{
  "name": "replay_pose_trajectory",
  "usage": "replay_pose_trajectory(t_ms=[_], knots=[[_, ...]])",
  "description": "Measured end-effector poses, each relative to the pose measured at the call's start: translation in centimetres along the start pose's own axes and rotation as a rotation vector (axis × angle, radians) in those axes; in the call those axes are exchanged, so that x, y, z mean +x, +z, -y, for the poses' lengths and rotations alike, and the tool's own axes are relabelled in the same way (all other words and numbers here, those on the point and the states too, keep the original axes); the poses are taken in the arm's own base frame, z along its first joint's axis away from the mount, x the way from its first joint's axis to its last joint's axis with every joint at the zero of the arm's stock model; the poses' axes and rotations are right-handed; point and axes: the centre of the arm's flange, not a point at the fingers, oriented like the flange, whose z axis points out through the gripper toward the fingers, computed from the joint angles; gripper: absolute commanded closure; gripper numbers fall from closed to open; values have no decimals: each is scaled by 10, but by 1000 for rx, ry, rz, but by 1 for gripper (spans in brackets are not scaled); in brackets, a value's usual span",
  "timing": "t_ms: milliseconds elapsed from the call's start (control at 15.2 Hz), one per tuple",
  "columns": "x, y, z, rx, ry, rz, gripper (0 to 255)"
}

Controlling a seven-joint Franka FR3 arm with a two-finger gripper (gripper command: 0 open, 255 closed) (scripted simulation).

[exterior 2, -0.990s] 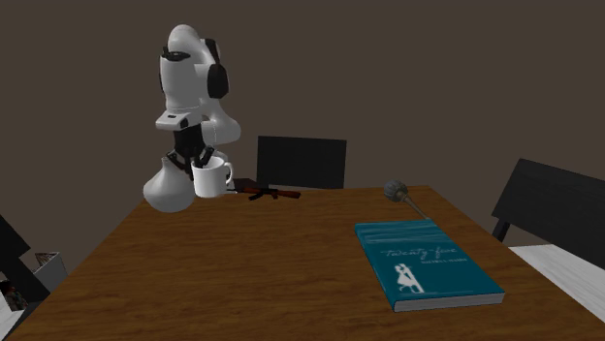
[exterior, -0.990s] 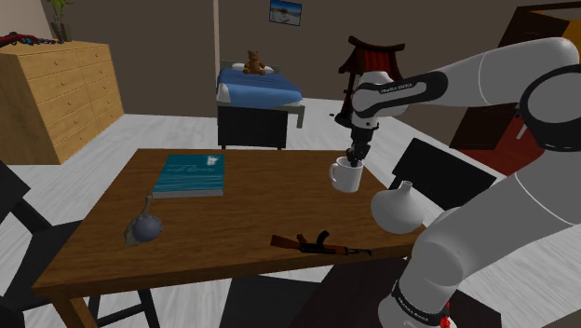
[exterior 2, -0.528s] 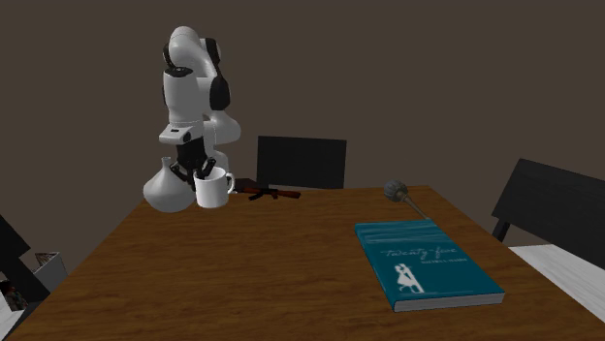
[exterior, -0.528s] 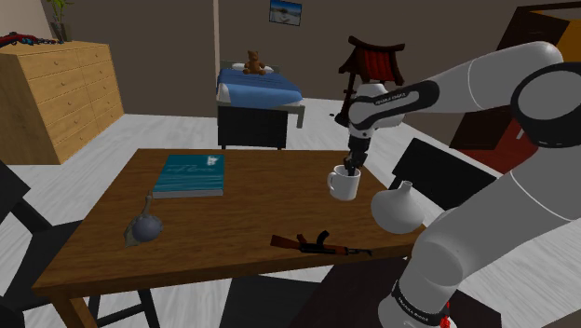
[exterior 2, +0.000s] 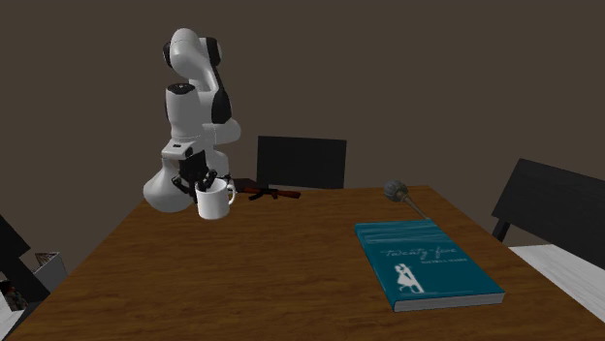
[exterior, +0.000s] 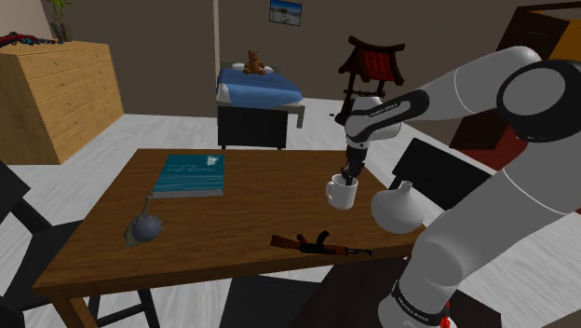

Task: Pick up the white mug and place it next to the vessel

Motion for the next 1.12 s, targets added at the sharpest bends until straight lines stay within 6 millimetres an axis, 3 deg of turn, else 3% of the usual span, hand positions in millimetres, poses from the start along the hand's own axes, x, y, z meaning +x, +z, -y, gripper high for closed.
replay_pose_trajectory(t_ms=[198, 594, 660, 1122], knots=[[2, 16, 0, 0, 0, 0, 255], [1, 19, 0, 0, 0, -1, 255], [1, 19, 0, 0, 0, -1, 0], [2, 13, -1, 0, 0, -1, 0]])
